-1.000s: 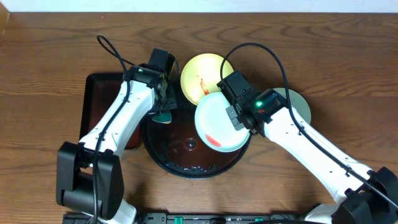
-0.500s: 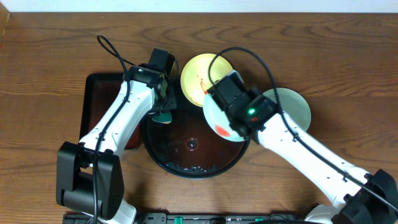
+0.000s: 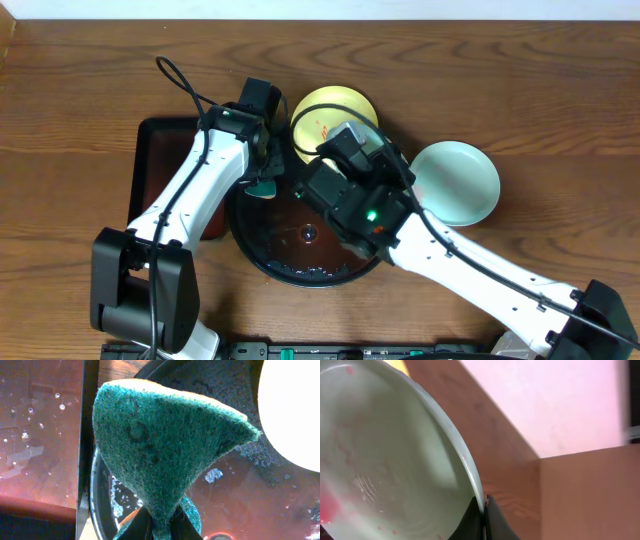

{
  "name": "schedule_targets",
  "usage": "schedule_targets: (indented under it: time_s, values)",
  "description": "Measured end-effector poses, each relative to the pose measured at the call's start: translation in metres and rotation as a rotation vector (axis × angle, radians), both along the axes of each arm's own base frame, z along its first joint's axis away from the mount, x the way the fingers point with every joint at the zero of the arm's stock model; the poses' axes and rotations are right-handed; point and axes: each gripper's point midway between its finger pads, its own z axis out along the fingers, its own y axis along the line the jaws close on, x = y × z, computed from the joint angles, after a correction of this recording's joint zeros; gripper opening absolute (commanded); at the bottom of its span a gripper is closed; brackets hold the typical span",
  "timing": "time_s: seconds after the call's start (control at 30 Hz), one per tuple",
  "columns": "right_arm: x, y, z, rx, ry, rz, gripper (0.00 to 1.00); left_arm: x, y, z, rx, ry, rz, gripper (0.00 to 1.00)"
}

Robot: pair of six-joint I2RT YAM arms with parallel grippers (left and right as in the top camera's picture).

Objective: Clean dirty plates on tray and stack at the side
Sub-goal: 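Carry the pale green plate right and stack it on the cleaned plate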

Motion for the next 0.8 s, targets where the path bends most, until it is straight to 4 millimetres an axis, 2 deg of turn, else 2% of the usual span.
schedule_targets:
  time_s: [0.23, 0.43, 0.67, 0.8]
  values:
    - [-0.007, 0.002, 0.020, -0.071, -0.107, -0.014, 0.01, 0.000, 0.000, 0.000, 0.000, 0.000, 0.000, 0.07]
    - [-0.009, 0.003, 0.026, -0.091, -0.139, -0.016, 0.01, 0.000, 0.000, 0.000, 0.000, 0.000, 0.000, 0.07]
    - [-0.009, 0.002, 0.027, -0.074, -0.152, -0.028, 0.01, 0.000, 0.000, 0.000, 0.000, 0.000, 0.000, 0.08]
    - [-0.012, 0.005, 0.013, -0.044, -0.075, -0.002, 0.01, 0.000, 0.000, 0.000, 0.000, 0.000, 0.000, 0.08]
